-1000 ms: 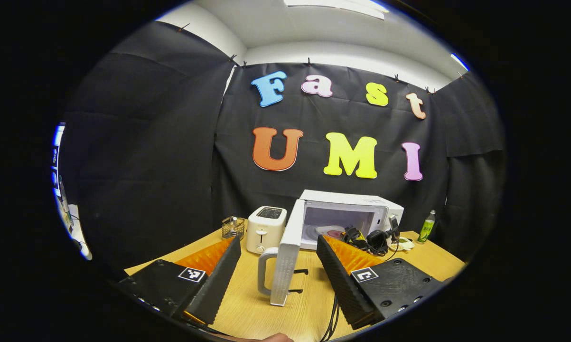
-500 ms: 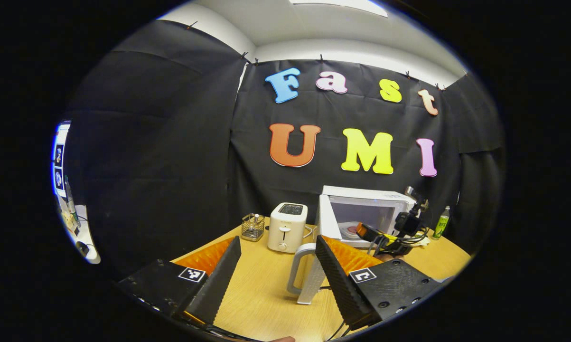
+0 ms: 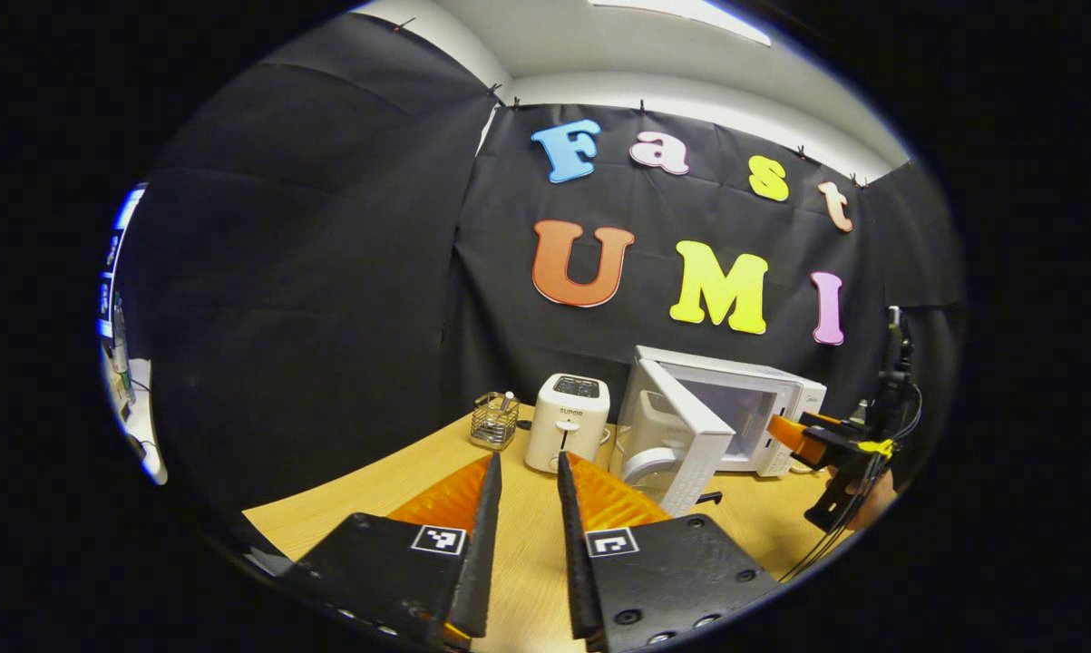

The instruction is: Open the microwave oven with the left hand, put the food in, and close the microwave oven.

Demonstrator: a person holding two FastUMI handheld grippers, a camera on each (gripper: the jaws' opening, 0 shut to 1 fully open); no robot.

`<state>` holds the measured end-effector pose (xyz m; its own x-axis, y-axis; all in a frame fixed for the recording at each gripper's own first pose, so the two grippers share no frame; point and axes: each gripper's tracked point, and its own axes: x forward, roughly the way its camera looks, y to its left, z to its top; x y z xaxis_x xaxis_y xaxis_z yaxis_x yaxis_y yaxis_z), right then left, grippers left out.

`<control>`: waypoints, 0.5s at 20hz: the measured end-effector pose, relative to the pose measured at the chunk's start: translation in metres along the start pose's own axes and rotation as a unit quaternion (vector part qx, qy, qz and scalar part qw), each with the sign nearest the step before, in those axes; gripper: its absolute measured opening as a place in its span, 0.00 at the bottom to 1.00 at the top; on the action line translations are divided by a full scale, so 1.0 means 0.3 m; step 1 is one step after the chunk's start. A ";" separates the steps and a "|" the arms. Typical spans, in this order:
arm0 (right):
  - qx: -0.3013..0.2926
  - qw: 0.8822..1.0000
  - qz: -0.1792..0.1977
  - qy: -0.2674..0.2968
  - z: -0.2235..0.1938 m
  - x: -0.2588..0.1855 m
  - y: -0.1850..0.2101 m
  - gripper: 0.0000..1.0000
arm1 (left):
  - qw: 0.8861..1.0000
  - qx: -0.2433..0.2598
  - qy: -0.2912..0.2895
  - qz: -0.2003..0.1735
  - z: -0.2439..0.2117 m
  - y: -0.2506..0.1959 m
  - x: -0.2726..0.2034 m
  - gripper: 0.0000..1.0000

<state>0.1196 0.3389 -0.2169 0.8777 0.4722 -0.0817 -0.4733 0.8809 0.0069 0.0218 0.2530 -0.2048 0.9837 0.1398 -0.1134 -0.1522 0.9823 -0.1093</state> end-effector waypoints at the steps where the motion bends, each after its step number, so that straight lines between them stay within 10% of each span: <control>1: -0.004 1.000 -0.005 -0.003 0.015 -0.044 -0.027 0.92 | 1.000 0.003 0.001 0.003 -0.018 0.021 0.022 0.01; 10: -0.002 1.000 -0.011 0.014 0.121 -0.369 -0.199 0.92 | 0.996 0.042 0.018 -0.082 -0.168 -0.050 0.107 0.00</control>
<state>0.0535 0.2351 -0.1723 0.8854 0.4517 -0.1095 -0.4545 0.8908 0.0002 0.0509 0.2365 -0.2567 0.9903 -0.0275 -0.1364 0.0213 0.9987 -0.0461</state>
